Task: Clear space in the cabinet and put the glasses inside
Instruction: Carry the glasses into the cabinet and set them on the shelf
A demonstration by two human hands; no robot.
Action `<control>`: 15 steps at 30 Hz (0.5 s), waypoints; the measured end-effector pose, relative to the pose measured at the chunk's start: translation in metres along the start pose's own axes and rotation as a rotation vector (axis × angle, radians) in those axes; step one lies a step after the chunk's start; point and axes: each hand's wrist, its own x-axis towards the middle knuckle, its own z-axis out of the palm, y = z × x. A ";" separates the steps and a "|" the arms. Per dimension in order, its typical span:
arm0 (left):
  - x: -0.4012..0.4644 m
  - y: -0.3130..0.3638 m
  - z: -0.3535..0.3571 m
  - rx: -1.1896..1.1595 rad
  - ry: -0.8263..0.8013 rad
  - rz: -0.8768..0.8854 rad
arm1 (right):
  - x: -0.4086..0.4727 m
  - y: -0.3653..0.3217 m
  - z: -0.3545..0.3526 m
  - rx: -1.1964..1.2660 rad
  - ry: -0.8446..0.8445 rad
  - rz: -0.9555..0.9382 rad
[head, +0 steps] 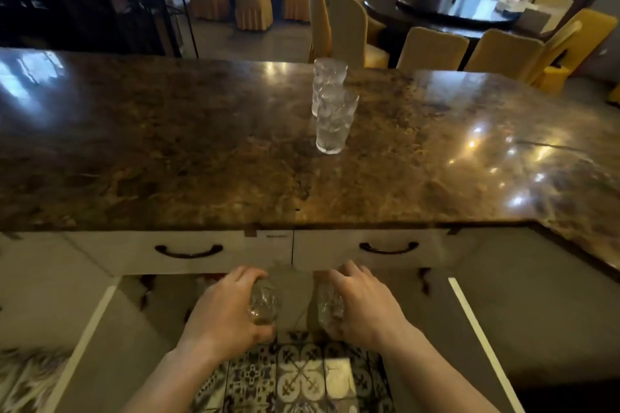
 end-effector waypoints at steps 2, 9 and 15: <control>0.005 -0.014 0.026 -0.004 -0.017 -0.023 | 0.008 0.005 0.028 0.000 -0.018 0.009; 0.024 -0.066 0.122 0.012 -0.038 -0.118 | 0.046 0.032 0.130 0.072 -0.066 0.023; 0.049 -0.122 0.210 0.052 -0.017 -0.154 | 0.083 0.058 0.232 0.096 -0.076 0.019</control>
